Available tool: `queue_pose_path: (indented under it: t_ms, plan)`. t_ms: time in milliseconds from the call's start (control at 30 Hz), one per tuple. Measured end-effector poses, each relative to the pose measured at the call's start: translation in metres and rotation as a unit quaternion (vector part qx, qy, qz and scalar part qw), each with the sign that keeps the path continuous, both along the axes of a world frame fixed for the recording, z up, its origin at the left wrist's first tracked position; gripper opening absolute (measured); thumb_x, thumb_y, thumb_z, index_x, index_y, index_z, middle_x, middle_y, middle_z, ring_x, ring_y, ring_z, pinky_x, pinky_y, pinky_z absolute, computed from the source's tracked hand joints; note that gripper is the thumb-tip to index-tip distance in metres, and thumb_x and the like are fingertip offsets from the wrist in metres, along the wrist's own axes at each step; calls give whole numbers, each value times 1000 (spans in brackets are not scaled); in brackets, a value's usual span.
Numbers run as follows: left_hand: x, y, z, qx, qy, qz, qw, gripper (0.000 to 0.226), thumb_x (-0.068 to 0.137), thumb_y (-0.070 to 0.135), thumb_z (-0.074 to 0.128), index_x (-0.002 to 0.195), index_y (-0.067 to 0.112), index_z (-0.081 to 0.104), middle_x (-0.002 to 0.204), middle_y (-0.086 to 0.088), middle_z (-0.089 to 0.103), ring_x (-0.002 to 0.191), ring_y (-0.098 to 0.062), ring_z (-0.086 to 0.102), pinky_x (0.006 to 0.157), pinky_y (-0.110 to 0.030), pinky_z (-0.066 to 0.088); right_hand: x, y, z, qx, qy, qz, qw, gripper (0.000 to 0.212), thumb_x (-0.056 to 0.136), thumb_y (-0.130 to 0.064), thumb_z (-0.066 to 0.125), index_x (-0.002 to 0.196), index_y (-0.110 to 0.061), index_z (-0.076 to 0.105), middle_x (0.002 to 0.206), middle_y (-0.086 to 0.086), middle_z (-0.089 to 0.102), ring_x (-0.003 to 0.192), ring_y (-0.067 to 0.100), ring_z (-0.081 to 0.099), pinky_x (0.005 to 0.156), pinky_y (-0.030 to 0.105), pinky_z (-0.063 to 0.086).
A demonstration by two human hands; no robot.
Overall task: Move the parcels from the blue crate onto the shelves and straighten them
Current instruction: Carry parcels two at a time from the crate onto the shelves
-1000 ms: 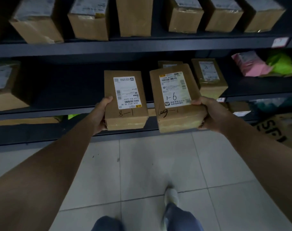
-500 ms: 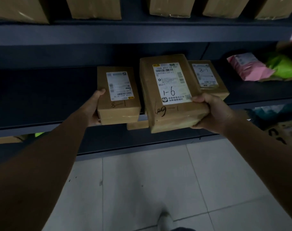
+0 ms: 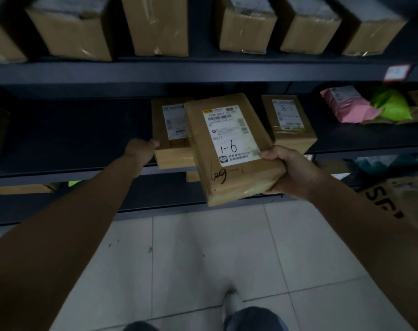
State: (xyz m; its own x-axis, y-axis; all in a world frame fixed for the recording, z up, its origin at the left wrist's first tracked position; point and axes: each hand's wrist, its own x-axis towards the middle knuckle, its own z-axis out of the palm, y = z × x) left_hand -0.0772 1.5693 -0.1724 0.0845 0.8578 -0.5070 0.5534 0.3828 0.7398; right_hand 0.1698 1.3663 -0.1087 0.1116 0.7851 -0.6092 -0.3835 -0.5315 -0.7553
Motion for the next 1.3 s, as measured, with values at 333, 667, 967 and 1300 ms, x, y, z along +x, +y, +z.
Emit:
queue_pose_path:
  t_ms: [333, 667, 967, 1300]
  plan:
    - [-61, -101, 205, 177, 90, -220, 955, 19, 91, 16, 57, 104, 4, 64, 105, -7, 61, 95, -19, 54, 67, -21, 38, -67, -61, 164, 16, -27, 7, 999, 37, 61, -27, 67, 98, -23, 67, 97, 2, 71, 94, 21, 62, 91, 44, 46]
    - [-94, -154, 477, 539, 109, -162, 819, 9, 85, 20, 54, 89, 15, 61, 90, -1, 57, 82, -15, 50, 69, -31, 37, -109, -87, 378, 157, -79, -29, 984, 48, 63, -30, 63, 110, -19, 63, 103, 6, 69, 91, 22, 63, 79, 39, 55]
    - [-71, -177, 612, 645, 34, -251, 721, 20, 89, 21, 52, 105, 12, 60, 103, 1, 56, 99, -18, 55, 86, -31, 43, -101, -48, 511, 173, -176, -91, 965, 49, 68, -42, 69, 113, -27, 59, 116, 10, 62, 103, 32, 58, 71, 43, 52]
    - [-3, -161, 635, 656, 113, -278, 692, 22, 92, 24, 49, 111, 16, 59, 111, -1, 56, 105, -18, 52, 95, -34, 39, -14, 26, 534, 109, -142, -130, 975, 65, 53, -38, 78, 112, -21, 59, 110, 11, 64, 98, 36, 58, 70, 55, 49]
